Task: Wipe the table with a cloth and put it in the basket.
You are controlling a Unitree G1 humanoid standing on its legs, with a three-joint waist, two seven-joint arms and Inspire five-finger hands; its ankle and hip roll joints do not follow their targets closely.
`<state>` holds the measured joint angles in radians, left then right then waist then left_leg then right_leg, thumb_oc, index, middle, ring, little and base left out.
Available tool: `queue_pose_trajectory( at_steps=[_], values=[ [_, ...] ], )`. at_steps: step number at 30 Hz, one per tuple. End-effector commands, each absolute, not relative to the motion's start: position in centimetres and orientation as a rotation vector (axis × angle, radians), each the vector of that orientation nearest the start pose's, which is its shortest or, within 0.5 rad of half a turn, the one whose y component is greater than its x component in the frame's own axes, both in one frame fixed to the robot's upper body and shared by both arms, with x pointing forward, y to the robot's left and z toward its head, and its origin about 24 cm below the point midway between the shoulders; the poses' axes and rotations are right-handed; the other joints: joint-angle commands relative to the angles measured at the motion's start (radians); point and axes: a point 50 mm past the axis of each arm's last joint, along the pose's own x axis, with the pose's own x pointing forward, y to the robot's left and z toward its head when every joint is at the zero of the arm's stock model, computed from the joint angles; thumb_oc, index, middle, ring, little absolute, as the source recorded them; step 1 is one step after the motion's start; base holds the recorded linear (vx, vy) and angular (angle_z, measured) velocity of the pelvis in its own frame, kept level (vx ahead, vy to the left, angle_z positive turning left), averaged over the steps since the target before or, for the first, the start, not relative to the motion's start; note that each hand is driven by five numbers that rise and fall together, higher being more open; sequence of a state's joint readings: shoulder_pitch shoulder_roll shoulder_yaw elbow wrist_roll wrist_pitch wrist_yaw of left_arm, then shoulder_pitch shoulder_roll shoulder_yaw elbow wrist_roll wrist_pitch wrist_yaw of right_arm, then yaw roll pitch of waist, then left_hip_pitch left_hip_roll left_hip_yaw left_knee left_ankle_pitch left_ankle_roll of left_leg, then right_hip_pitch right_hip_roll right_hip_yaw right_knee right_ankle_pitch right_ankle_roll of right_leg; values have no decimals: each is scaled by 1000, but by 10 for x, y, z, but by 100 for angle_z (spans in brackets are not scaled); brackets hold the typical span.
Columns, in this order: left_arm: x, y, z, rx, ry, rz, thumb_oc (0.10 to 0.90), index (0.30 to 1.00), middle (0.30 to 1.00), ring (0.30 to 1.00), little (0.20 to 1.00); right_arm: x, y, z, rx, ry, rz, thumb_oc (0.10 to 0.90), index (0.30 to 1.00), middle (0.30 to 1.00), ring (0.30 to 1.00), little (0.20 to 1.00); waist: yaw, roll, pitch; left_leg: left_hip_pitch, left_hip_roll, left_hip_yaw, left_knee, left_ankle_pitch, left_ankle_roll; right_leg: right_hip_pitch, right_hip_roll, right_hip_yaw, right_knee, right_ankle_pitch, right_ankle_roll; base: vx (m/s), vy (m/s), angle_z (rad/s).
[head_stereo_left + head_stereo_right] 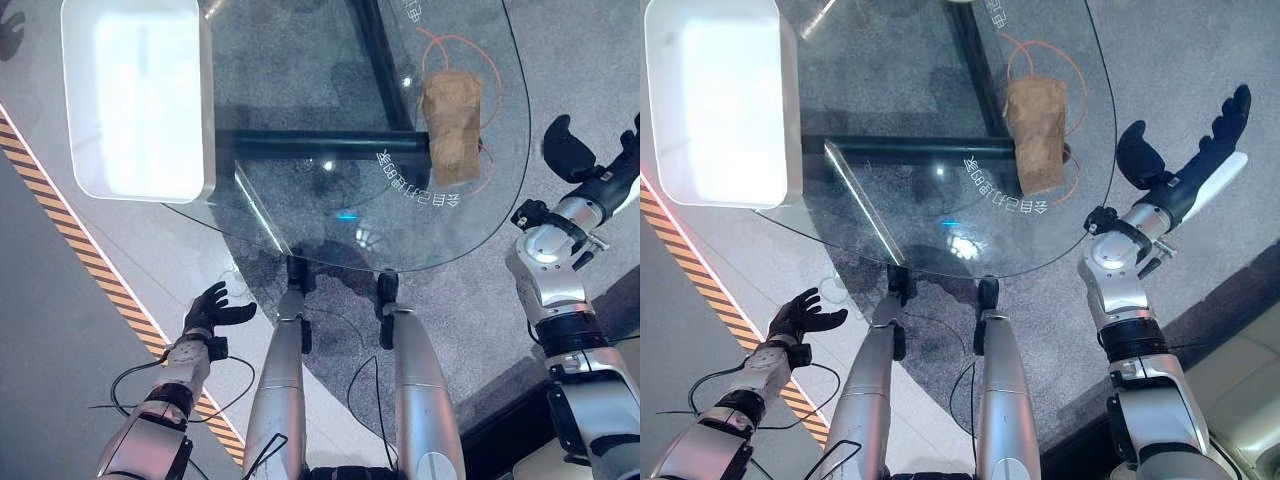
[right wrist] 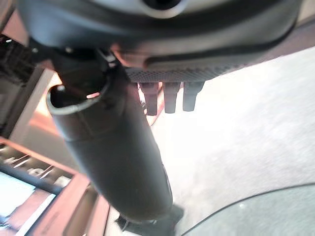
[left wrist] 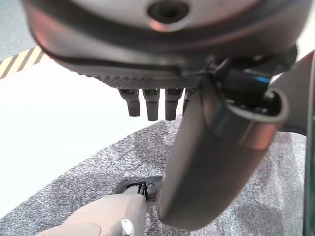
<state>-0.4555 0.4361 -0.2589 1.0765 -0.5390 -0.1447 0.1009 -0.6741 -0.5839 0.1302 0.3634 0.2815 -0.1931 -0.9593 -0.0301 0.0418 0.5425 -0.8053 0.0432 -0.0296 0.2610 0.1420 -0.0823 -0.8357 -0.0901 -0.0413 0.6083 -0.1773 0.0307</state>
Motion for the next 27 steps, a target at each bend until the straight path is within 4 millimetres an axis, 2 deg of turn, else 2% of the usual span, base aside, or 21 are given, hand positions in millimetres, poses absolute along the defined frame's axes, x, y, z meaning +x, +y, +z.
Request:
queue_pose_trajectory(
  at_steps=[1,6,13,27],
  values=[
    [265,277,-51,49,514,374,800,900,900,900,900,316,-251,241,-173,-793,-850,800,900,900,900,900,-14,-1,-23,16,-60,71,128,-166,69,26,52,-27,-163,103,-10,-5,-4,-5],
    [268,270,-51,56,505,365,800,900,900,900,900,319,-228,235,-212,-778,-762,800,900,900,900,900,-14,-3,-23,16,-63,74,126,-164,68,25,54,-26,-163,103,-11,-1,-4,-2],
    [267,267,-54,58,512,356,800,900,900,900,900,327,-206,220,-262,-703,-640,800,900,900,900,900,-11,0,-23,33,-68,81,112,-158,69,41,50,-33,-173,103,-15,0,0,0],
    [266,256,-60,67,527,332,800,900,900,900,900,342,-178,194,-341,-543,-528,800,900,900,900,900,1,10,-23,55,-73,90,98,-150,67,61,47,-41,-182,104,-23,0,0,0]
  ],
)
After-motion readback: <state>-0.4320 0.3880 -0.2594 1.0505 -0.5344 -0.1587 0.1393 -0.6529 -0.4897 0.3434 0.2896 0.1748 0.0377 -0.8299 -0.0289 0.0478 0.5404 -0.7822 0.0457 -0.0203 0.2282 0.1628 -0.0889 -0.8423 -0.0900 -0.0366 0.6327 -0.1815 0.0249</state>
